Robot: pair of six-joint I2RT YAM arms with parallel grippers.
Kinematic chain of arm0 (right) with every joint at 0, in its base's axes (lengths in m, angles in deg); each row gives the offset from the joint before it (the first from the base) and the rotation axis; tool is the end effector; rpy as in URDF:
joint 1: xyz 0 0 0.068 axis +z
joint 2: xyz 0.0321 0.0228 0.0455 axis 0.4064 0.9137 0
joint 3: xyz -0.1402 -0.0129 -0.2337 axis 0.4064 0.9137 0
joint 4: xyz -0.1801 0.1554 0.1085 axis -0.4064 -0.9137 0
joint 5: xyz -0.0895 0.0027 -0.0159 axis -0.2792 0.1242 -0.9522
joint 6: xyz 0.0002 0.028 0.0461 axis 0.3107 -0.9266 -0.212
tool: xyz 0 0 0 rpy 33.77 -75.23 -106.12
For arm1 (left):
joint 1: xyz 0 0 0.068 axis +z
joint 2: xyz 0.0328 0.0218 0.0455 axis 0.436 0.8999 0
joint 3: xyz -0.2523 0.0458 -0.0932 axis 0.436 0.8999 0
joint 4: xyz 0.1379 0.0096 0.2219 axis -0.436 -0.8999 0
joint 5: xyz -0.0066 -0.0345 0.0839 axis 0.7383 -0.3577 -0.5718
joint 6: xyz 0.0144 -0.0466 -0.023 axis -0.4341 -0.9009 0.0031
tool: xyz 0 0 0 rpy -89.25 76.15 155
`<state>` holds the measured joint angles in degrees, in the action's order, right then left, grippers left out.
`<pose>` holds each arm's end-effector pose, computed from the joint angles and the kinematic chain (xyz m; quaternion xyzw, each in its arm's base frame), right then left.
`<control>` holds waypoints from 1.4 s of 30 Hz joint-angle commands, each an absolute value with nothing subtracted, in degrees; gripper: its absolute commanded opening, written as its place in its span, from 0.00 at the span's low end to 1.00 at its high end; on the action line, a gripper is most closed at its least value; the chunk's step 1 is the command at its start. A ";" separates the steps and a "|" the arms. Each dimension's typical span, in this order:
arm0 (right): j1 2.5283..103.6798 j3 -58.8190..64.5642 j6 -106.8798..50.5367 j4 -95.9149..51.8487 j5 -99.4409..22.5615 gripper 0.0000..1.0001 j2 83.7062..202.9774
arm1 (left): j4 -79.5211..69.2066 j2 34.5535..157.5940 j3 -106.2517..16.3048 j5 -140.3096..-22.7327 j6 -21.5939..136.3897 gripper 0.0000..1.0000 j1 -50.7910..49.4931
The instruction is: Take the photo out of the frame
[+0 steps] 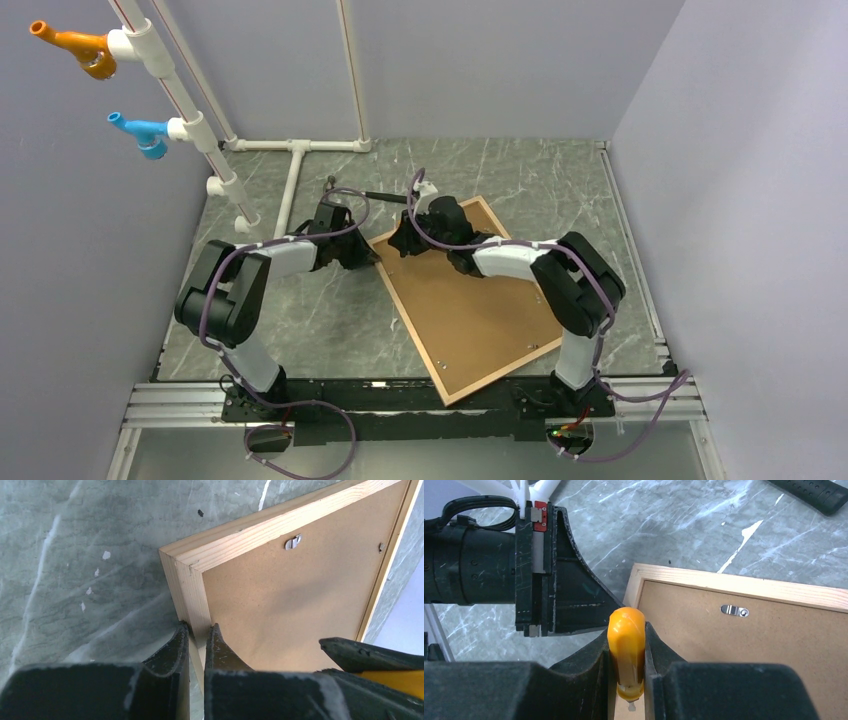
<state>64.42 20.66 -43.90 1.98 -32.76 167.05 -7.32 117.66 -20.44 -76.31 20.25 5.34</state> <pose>0.2978 0.2646 0.1873 -0.1920 0.8108 0.3671 0.4136 0.3043 -0.1227 0.1462 -0.1876 0.9133 -0.2862 0.2210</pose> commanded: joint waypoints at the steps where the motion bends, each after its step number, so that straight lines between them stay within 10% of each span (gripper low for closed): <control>1: 64.68 16.87 -44.57 4.89 -32.18 0.00 169.03 | -5.11 119.62 -18.32 -73.21 23.33 0.00 5.28; 42: 64.75 10.42 -45.36 5.45 -26.70 0.00 179.49 | -0.41 120.99 -14.54 -71.42 20.59 0.00 6.56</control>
<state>64.53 9.25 -46.44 2.66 -28.37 179.38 2.10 118.07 -16.20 -72.11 18.83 6.80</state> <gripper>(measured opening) 0.216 0.091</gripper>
